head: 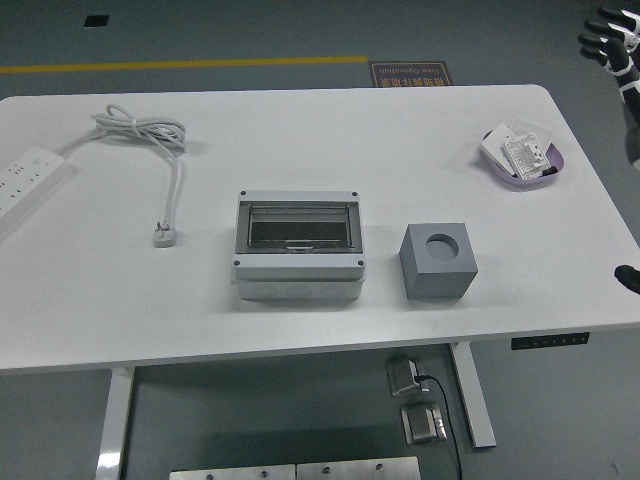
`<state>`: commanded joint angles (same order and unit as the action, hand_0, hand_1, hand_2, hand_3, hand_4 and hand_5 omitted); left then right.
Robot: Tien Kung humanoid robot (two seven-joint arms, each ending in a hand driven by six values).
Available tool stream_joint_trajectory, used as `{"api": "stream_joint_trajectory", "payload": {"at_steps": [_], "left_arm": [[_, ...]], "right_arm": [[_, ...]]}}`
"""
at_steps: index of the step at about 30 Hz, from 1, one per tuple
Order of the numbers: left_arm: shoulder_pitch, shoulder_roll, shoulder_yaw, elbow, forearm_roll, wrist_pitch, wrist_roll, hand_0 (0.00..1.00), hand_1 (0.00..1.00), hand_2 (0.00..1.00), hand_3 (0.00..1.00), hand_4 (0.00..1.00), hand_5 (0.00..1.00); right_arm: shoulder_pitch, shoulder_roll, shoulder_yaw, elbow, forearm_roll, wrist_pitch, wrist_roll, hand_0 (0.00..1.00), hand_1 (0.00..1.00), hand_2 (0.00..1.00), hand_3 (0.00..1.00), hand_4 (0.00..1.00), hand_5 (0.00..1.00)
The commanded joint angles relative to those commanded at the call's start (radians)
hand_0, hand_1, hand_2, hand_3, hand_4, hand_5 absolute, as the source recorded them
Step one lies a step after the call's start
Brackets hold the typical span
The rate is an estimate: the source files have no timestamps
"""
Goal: Fetch the battery,place it into the box,close the lid of the box
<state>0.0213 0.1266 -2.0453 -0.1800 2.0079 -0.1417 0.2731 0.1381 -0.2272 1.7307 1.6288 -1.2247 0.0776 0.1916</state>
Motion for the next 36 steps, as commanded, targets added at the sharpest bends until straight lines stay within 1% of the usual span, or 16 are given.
{"api": "stream_joint_trajectory", "payload": {"at_steps": [2, 3, 8, 9, 14, 15, 26, 27, 32, 33, 36], "left_arm": [[-0.001, -0.002, 0.035, 0.000, -0.025, 0.001, -0.013, 0.642, 0.660, 0.711, 0.830, 0.879, 0.641], [-0.002, -0.003, 0.050, 0.000, -0.036, 0.001, -0.019, 0.643, 0.659, 0.709, 0.826, 0.881, 0.640], [0.003, -0.007, 0.085, 0.000, -0.065, 0.003, -0.033, 0.643, 0.659, 0.709, 0.826, 0.881, 0.640], [0.005, -0.007, 0.087, 0.000, -0.067, 0.003, -0.034, 0.642, 0.659, 0.708, 0.825, 0.879, 0.639], [0.020, -0.012, 0.075, 0.000, -0.063, 0.004, -0.022, 0.642, 0.659, 0.708, 0.825, 0.879, 0.639], [0.022, -0.013, 0.073, 0.000, -0.061, 0.004, -0.020, 0.642, 0.658, 0.700, 0.819, 0.878, 0.634], [0.017, -0.005, 0.092, 0.000, -0.082, 0.007, -0.025, 0.642, 0.657, 0.696, 0.818, 0.878, 0.635], [0.017, -0.005, 0.092, 0.000, -0.082, 0.007, -0.025, 0.642, 0.657, 0.665, 0.810, 0.870, 0.625], [0.019, -0.009, 0.073, 0.000, -0.079, 0.008, -0.026, 0.642, 0.657, 0.665, 0.810, 0.870, 0.625], [0.019, -0.009, 0.069, 0.000, -0.077, 0.009, -0.025, 0.641, 0.656, 0.631, 0.805, 0.866, 0.620], [0.020, -0.010, 0.066, 0.000, -0.074, 0.010, -0.025, 0.641, 0.656, 0.631, 0.805, 0.866, 0.620]], "right_arm": [[-0.004, 0.000, 0.000, -0.002, 0.045, 0.003, 0.004, 0.786, 0.749, 0.754, 0.774, 0.998, 0.706], [-0.006, 0.000, 0.000, -0.003, 0.066, 0.004, 0.006, 0.789, 0.749, 0.763, 0.791, 0.998, 0.713], [-0.015, -0.003, 0.003, -0.009, 0.109, 0.010, 0.006, 0.789, 0.749, 0.763, 0.791, 0.998, 0.713], [-0.017, -0.004, 0.003, -0.009, 0.112, 0.011, 0.005, 0.791, 0.750, 0.771, 0.805, 0.998, 0.750], [-0.032, -0.001, 0.016, -0.008, 0.124, 0.016, 0.002, 0.791, 0.750, 0.771, 0.805, 0.998, 0.750], [-0.033, -0.001, 0.018, -0.008, 0.125, 0.017, 0.002, 0.792, 0.751, 0.768, 0.793, 0.998, 0.798], [-0.046, 0.001, 0.036, -0.009, 0.126, 0.027, -0.007, 0.793, 0.748, 0.764, 0.790, 0.998, 0.817], [-0.046, 0.002, 0.037, -0.009, 0.126, 0.028, -0.008, 0.791, 0.747, 0.762, 0.782, 0.998, 0.819], [-0.049, 0.007, 0.042, -0.009, 0.125, 0.031, -0.012, 0.791, 0.747, 0.762, 0.782, 0.998, 0.819], [-0.050, 0.008, 0.043, -0.010, 0.125, 0.031, -0.012, 0.789, 0.745, 0.756, 0.777, 0.998, 0.817], [-0.053, 0.011, 0.046, -0.011, 0.126, 0.032, -0.014, 0.789, 0.745, 0.756, 0.777, 0.998, 0.817]]}}
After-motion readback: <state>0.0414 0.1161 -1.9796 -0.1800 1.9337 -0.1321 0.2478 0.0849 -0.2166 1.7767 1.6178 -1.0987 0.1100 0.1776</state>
